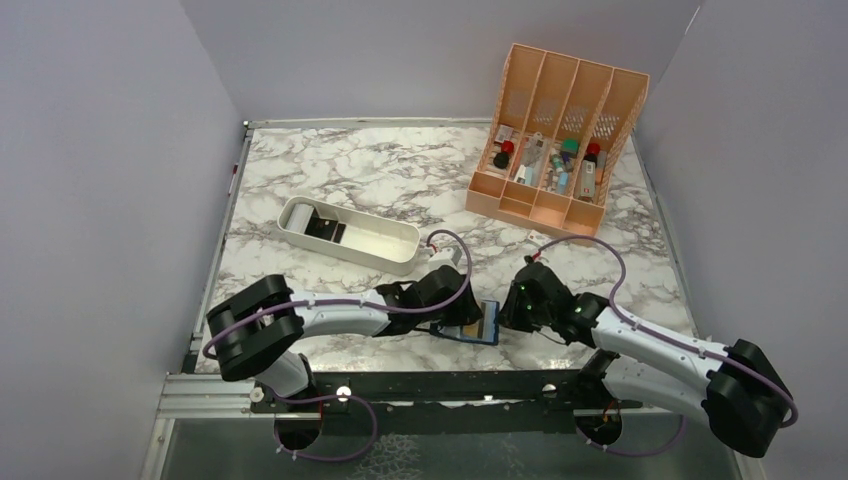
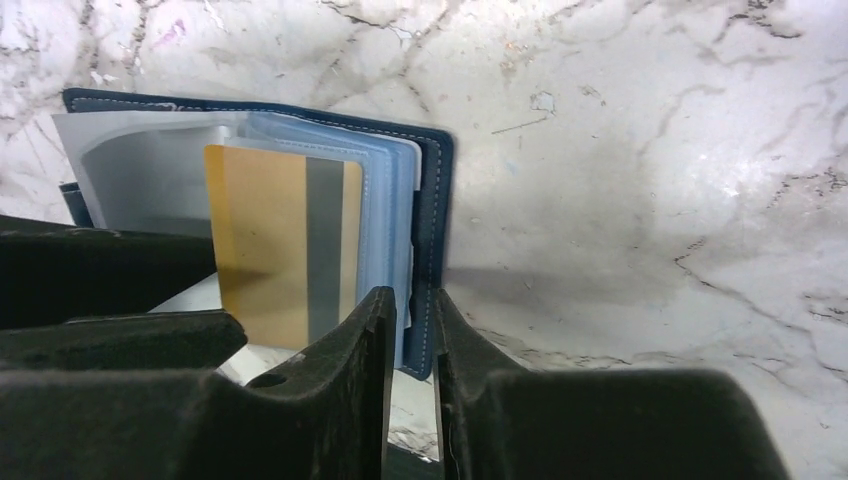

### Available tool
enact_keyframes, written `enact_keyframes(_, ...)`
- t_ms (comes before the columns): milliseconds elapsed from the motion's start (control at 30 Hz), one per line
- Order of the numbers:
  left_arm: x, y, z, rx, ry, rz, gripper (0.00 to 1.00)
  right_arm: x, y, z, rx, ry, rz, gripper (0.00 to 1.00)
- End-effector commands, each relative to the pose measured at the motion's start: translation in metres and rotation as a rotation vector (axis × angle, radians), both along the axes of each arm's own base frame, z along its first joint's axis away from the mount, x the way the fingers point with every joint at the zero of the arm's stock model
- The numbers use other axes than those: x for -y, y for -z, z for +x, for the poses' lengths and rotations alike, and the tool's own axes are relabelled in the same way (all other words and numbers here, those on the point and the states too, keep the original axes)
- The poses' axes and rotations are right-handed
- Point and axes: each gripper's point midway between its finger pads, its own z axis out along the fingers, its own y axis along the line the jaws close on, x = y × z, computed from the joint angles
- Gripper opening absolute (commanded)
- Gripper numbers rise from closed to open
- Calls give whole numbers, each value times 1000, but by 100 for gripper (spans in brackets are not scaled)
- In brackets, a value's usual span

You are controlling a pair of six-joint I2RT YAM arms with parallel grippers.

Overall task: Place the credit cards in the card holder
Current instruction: Insert the credit card into the card holder, then turn over the card slot in the card holder.

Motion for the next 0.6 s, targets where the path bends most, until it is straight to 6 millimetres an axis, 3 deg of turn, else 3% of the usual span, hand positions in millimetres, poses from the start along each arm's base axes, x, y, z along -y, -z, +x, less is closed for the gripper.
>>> enact_keyframes(0, -15, -21, 7, 75, -6, 58, 48, -5, -11, 4, 19, -10, 12, 26)
enact_keyframes(167, -38, -21, 12, 115, -18, 158, 51, -26, -24, -1, 46, -74, 147, 32)
enact_keyframes(300, -44, -18, 10, 111, -15, 158, 51, -33, -32, 1, 70, -84, 196, 32)
enact_keyframes(567, -64, -7, 15, 131, -11, 291, 52, -38, -27, 1, 34, -75, 201, 34)
